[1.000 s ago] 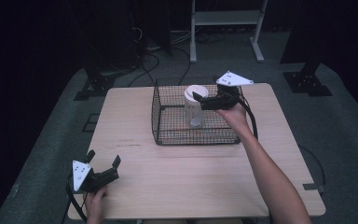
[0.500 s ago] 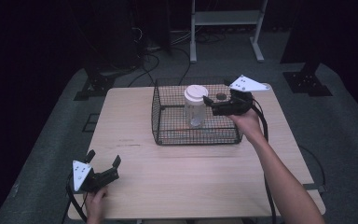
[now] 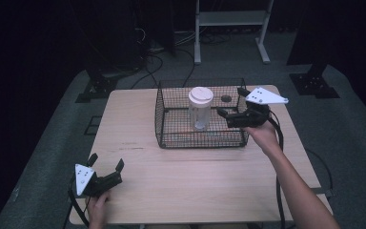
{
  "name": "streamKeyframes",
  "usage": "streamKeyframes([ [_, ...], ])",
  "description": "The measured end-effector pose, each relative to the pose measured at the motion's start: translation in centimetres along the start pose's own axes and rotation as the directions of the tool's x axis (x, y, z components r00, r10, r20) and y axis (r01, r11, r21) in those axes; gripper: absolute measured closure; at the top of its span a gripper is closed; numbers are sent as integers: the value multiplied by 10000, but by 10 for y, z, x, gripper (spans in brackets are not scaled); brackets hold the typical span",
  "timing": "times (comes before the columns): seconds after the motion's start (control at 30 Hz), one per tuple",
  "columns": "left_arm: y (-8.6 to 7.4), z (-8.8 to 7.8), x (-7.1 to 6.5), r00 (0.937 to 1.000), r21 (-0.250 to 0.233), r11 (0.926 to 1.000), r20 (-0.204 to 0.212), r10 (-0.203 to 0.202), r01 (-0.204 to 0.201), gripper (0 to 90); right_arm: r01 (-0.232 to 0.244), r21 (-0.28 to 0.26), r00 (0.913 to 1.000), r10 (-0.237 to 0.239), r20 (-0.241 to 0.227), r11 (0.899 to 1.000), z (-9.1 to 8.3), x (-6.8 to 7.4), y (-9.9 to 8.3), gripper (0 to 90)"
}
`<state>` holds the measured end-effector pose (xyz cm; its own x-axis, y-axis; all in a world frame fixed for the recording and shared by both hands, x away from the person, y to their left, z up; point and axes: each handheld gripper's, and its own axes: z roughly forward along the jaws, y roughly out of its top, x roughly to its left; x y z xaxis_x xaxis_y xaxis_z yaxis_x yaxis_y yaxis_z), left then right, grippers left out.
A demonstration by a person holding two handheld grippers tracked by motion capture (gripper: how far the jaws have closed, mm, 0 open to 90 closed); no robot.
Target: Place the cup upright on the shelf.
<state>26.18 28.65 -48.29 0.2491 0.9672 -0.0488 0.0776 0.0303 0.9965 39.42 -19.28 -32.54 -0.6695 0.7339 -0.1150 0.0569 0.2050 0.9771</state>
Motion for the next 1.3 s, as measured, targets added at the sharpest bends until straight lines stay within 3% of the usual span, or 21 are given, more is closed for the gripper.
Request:
streamKeyframes([
  [0.47, 0, 0, -1, 10000, -21, 10000, -12, 2, -3, 0, 103, -32, 9999, -103, -83, 9999, -30, 4, -11, 6],
  [0.87, 0, 0, -2, 9999, 55, 9999, -53, 91, -91, 0, 331, -162, 9994, -331, 41, 9993, -73, 13, -25, 6],
  [1.3, 0, 0, -2, 9999, 44, 9999, -55, 136, -136, 0, 195, -186, 9991, -188, 367, 9996, -117, 18, -49, 6],
])
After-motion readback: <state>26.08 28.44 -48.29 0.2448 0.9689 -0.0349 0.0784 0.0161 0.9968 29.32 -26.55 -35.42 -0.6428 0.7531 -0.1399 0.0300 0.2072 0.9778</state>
